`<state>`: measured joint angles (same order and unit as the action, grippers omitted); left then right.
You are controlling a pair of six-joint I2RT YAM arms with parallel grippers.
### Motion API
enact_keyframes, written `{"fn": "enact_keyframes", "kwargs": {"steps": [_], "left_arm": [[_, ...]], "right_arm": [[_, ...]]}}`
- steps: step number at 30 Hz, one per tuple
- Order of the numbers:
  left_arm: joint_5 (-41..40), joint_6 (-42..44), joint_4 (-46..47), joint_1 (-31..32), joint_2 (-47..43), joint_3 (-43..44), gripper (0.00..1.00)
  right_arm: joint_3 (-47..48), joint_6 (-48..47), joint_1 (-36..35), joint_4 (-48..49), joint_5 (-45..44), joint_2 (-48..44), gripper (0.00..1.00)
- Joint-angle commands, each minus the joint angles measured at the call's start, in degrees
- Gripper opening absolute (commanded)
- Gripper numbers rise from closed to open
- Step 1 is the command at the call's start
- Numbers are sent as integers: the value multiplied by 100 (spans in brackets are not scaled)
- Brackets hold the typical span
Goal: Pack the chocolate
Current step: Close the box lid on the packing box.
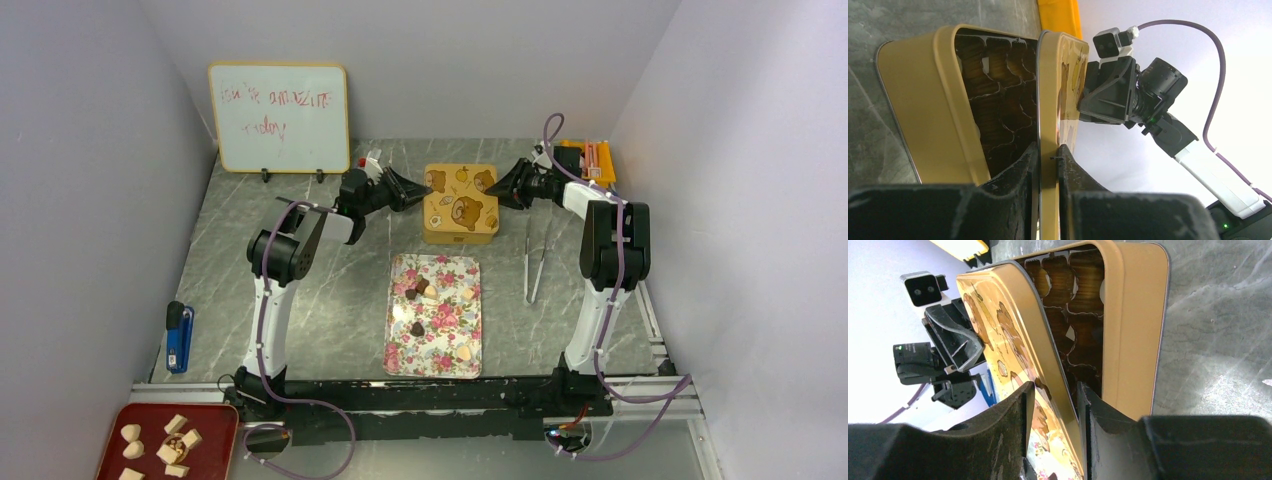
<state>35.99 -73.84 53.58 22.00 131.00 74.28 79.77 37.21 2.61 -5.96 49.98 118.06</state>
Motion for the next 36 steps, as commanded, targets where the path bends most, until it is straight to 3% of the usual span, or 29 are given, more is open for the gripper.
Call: {"fn": "enact_keyframes", "kwargs": {"steps": [1,24,36], "left_arm": [[178,295,-153,235,-202,122,5],[104,306,-168,243,-210,153,5],[41,317,-147,209,-302,89,5]], "right_arm": [[374,235,-87,495,478,-52,40],[546,290,-108,560,487,234,43],[763,221,-147,384,408,336,50]]}}
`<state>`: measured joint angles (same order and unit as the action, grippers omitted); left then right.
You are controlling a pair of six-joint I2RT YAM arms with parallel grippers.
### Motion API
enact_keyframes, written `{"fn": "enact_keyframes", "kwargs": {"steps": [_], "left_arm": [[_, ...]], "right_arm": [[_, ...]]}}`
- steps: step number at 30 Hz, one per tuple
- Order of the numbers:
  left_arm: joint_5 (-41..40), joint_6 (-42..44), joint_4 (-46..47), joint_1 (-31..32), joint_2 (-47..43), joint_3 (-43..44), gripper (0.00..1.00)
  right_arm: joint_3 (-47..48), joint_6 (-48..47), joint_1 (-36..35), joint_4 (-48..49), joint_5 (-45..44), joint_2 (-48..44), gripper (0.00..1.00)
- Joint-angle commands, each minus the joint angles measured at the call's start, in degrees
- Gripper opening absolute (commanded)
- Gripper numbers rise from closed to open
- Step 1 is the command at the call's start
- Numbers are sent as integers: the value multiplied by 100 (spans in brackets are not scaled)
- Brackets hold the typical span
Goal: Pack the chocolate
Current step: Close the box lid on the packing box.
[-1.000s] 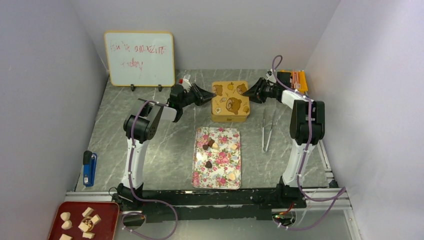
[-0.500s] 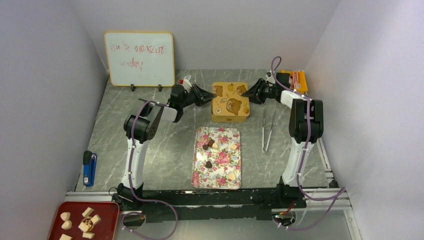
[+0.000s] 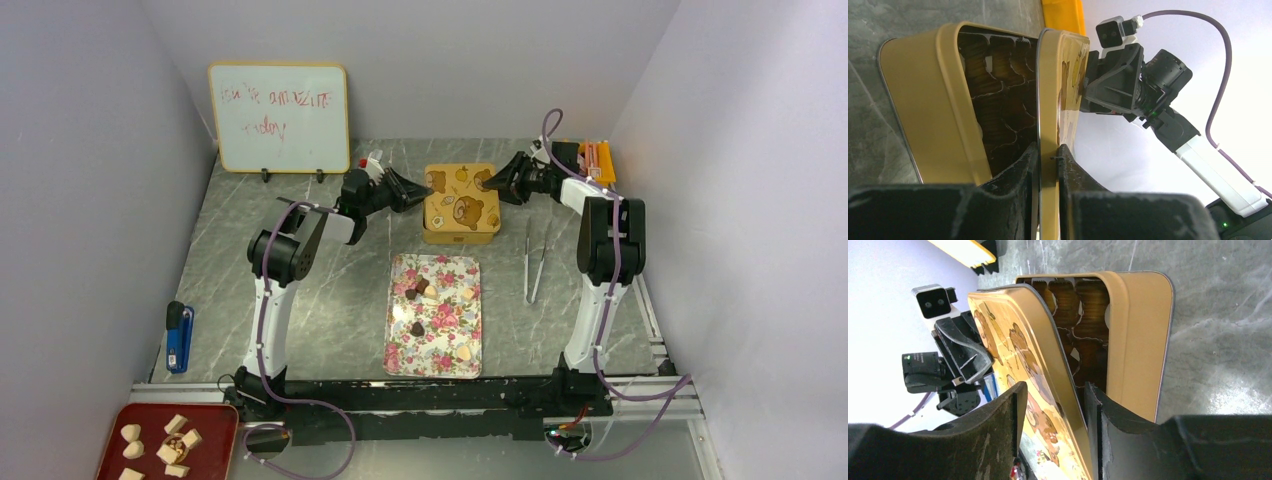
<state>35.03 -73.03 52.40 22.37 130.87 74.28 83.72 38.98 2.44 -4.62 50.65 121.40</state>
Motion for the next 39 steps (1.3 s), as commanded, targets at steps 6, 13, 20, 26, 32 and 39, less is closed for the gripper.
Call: {"fn": "enact_keyframes", "kwargs": {"steps": [6,13,20,26,32,39], "left_arm": [[119,221,-18,129,-339,78,5],[116,235,-32,50,-434,29,5],[144,239,-19,-22,-500,-45,5],[161,236,-14,-59,-510,-50,5],[178,246,-23,-66,-497,-54,5],[180,244,-31,-79,-466,-28,5]], "right_arm": [[438,-41,-139,133,313,49,55],[467,-62,-147,85,271,76,56],[496,-130,-149,-23,197,69,57],[517,-162,-147,-69,152,76,57],[555,-178,-149,-124,108,112,59],[596,-267,-147,-224,25,145,64]]}}
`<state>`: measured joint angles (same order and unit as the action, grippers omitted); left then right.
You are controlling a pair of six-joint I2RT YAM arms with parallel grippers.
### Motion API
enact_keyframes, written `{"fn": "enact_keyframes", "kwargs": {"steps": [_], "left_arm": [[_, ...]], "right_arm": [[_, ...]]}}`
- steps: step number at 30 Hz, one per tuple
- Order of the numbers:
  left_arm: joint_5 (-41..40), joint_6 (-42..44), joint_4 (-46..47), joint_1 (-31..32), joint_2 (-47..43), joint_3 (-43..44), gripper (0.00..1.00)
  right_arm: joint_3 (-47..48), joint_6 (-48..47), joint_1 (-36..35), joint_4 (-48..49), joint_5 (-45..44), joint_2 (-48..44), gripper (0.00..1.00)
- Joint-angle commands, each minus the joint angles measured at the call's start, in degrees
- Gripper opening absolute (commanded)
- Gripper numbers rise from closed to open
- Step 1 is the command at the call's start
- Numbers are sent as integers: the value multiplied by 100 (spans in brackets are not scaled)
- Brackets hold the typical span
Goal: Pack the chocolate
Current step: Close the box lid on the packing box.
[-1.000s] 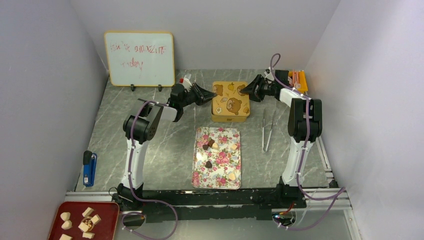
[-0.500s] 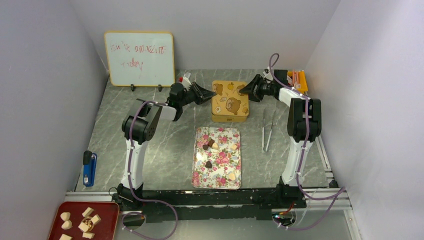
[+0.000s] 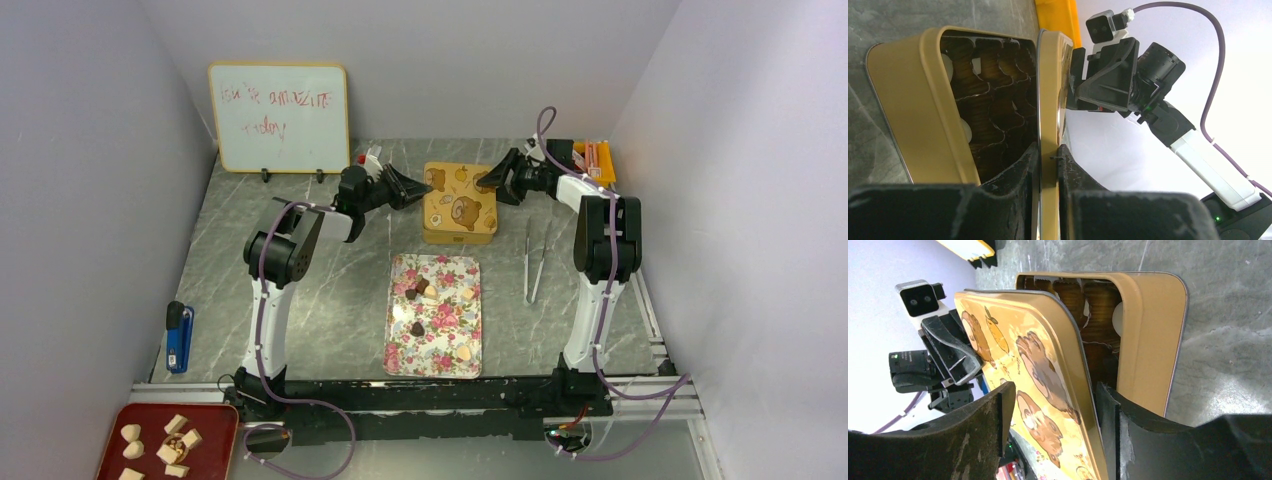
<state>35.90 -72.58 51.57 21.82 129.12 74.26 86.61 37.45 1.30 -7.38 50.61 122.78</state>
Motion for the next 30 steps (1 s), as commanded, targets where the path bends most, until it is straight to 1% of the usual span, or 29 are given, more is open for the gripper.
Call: {"fn": "enact_keyframes", "kwargs": {"steps": [1,19,30], "left_arm": [[93,200,51,-29,-284,-18,5],[85,115,90,-64,-104,205,5],[68,83,41,-69,174,537,5]], "right_arm": [[319,-133,-33,30,20,17,65],[770,-363,-26,-403,-264,242,68],[924,-365,-25,-431,-289,340,66]]}}
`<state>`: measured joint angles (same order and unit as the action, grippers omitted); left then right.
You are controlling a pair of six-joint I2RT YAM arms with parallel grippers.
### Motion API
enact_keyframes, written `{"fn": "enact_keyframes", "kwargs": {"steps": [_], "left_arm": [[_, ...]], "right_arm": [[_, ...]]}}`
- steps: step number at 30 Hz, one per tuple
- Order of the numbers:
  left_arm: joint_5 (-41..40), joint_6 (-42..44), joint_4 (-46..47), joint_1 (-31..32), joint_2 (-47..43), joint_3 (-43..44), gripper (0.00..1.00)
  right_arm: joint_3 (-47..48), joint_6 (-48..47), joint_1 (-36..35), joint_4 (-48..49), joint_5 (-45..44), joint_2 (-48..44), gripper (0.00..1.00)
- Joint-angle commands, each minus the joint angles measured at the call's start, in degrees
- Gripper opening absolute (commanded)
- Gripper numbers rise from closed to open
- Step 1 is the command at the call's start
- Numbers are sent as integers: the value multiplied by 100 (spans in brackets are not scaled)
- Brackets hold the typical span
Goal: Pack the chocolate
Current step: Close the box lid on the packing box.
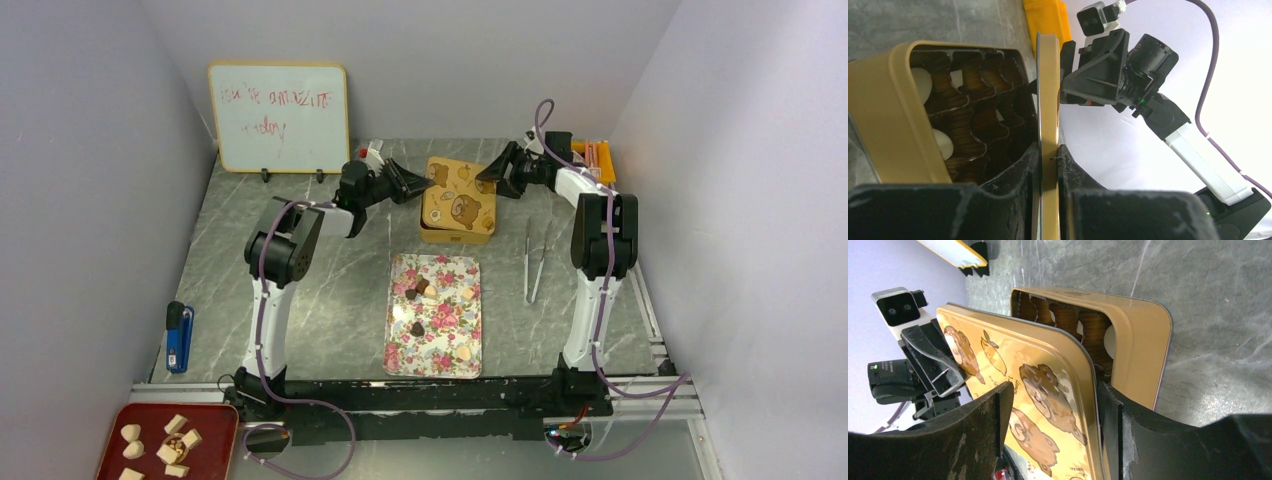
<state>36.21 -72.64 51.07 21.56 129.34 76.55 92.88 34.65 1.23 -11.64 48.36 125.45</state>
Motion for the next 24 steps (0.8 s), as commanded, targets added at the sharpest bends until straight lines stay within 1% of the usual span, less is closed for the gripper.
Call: {"fn": "enact_keyframes", "kwargs": {"steps": [1,12,24], "left_arm": [[42,92,80,-46,172,341,5],[26,-28,240,-116,335,382,5],[-8,-191,494,-161,475,334,5]], "right_arm": [[319,-82,-18,-5,-68,88,66],[647,-111,-20,-170,-131,284,66],[1039,-218,-18,-478,-281,430,63]]}}
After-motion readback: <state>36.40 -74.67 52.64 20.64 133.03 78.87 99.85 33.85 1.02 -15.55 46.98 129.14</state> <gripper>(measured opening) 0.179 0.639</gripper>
